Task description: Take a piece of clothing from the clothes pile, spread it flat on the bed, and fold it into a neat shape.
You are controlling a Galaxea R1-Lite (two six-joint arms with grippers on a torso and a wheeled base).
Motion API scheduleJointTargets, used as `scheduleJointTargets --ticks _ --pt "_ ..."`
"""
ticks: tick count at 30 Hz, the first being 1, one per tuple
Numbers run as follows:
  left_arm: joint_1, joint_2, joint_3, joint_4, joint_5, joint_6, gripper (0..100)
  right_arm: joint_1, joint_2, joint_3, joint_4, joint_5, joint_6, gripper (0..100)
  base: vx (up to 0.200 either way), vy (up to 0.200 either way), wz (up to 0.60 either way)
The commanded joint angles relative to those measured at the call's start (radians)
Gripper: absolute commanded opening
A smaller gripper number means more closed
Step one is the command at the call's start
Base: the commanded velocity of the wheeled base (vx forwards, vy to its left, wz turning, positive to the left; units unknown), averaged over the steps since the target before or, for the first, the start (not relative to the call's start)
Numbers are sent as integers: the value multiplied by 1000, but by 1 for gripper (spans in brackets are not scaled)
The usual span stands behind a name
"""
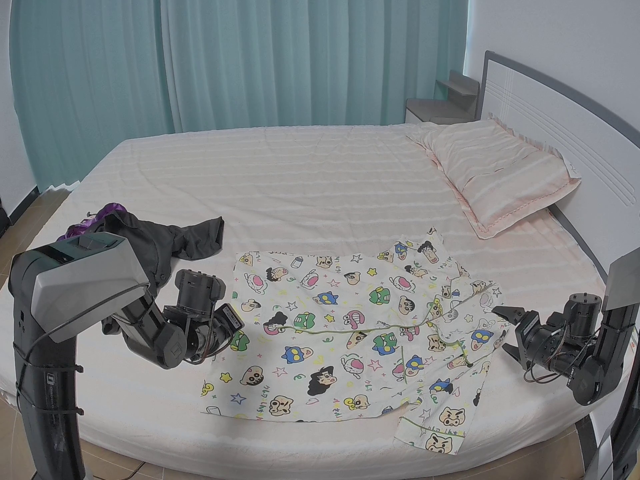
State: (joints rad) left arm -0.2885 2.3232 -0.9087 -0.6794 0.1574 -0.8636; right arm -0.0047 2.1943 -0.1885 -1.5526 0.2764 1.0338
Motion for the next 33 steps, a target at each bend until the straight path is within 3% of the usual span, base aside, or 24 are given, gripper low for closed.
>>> scheduleJointTargets --ticks 1,4,5,11,20,30,33 --pt "5 24 -10 -2 -6 6 0 0 2 0 -17 0 0 100 0 0 0" --pt "5 39 -19 -3 -7 29 0 0 2 0 -17 0 0 100 0 0 0" --pt "6 47 -25 -5 -7 31 100 0 4 0 -17 0 0 100 0 0 0" --pt "35 59 -45 -9 -4 29 100 0 4 0 -17 0 -1 100 0 0 0" --pt "141 -19 -13 1 -21 21 100 0 5 1 -17 0 -1 100 0 0 0" --pt "172 -255 197 -2 -219 -17 100 0 5 1 -17 0 -1 100 0 0 0" --pt "166 -343 303 -6 -309 -14 100 0 4 1 -17 0 -3 100 0 0 0"
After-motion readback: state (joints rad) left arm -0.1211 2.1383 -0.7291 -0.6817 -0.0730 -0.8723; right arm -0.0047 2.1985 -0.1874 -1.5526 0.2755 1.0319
